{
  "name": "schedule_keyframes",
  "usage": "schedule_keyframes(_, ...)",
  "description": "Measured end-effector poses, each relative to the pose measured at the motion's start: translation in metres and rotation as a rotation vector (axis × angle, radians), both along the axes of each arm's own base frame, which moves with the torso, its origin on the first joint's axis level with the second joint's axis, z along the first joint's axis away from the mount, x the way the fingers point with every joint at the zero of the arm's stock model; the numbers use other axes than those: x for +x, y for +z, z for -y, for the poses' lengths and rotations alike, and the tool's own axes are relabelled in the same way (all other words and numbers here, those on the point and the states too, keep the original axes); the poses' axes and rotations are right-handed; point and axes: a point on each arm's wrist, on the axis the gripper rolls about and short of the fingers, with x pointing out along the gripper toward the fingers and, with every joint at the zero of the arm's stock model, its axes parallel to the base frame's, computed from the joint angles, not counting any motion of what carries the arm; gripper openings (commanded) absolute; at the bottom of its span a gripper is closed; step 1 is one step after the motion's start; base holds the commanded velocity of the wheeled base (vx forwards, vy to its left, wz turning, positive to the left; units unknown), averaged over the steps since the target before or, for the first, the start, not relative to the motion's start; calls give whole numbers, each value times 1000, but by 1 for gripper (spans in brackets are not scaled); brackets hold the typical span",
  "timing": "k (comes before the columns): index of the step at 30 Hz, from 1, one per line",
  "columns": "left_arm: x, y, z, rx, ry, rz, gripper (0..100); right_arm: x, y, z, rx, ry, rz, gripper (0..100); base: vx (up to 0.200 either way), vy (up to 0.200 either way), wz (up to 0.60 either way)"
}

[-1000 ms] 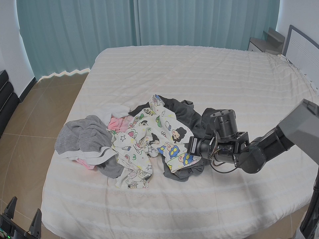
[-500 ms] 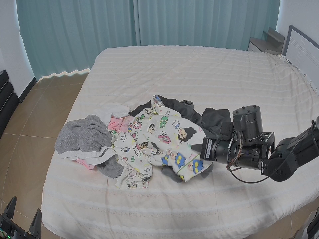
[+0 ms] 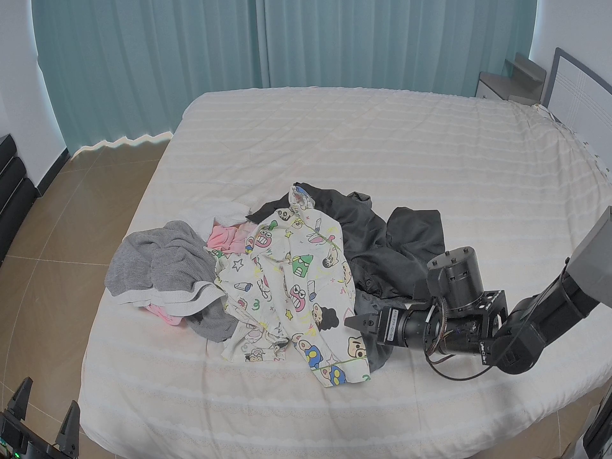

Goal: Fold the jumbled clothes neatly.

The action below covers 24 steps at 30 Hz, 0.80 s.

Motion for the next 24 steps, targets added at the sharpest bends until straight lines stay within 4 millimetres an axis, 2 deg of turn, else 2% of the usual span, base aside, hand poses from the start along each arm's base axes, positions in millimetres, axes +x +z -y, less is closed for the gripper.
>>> schedule_keyframes(6,0,0,0,0,0,0,100,-27,10,-18,47,89,40,100,0,0,0)
schedule_keyframes(10,0,0,0,-1,0,0,100,-34,13,-27,53,121,52,100,0,0,0)
schedule_keyframes(16,0,0,0,-2,0,0,100,-16,15,-36,59,111,88,100,0,0,0)
schedule_keyframes(24,0,0,0,-2,0,0,100,13,-1,-45,-7,122,133,100,0,0,0)
